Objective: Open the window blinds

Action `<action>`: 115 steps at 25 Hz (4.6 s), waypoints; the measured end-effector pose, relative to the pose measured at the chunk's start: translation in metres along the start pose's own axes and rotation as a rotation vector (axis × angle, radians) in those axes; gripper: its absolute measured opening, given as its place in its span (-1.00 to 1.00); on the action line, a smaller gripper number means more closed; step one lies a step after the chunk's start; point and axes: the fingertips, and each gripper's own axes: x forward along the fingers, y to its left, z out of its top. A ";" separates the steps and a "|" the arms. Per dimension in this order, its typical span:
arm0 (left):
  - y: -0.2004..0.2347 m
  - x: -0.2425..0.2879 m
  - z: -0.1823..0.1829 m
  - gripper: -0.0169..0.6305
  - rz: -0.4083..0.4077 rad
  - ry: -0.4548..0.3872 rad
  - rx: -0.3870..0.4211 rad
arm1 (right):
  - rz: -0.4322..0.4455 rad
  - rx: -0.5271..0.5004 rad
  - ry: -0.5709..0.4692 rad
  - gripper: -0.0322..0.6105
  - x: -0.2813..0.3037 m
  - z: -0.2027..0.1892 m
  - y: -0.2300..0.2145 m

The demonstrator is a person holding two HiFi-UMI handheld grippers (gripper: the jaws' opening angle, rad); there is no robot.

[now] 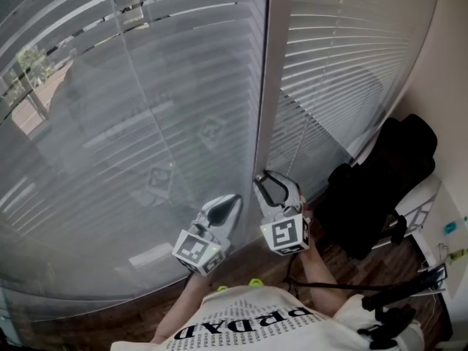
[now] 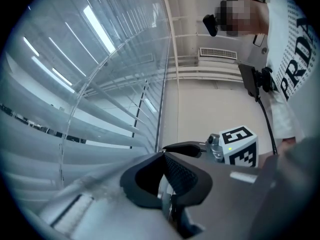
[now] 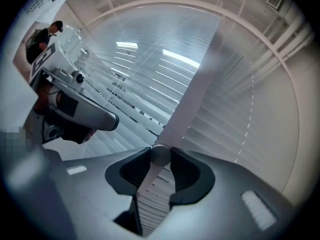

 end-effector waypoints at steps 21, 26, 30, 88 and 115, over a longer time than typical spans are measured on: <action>0.001 -0.005 -0.003 -0.97 0.005 0.019 0.001 | 0.012 0.417 -0.056 -0.48 -0.001 -0.005 -0.007; 0.000 -0.003 -0.003 -0.97 0.003 0.017 -0.004 | 0.009 0.473 -0.066 -0.48 -0.001 -0.006 -0.008; -0.002 -0.001 -0.004 -0.97 -0.003 0.013 0.000 | 0.020 0.577 -0.084 -0.48 0.000 -0.006 -0.009; -0.003 -0.003 -0.002 -0.97 -0.020 0.018 -0.024 | 0.002 0.486 -0.071 -0.48 -0.001 -0.002 -0.011; -0.003 -0.002 -0.003 -0.97 -0.025 0.020 -0.020 | -0.003 -0.205 0.029 -0.43 0.000 0.005 0.004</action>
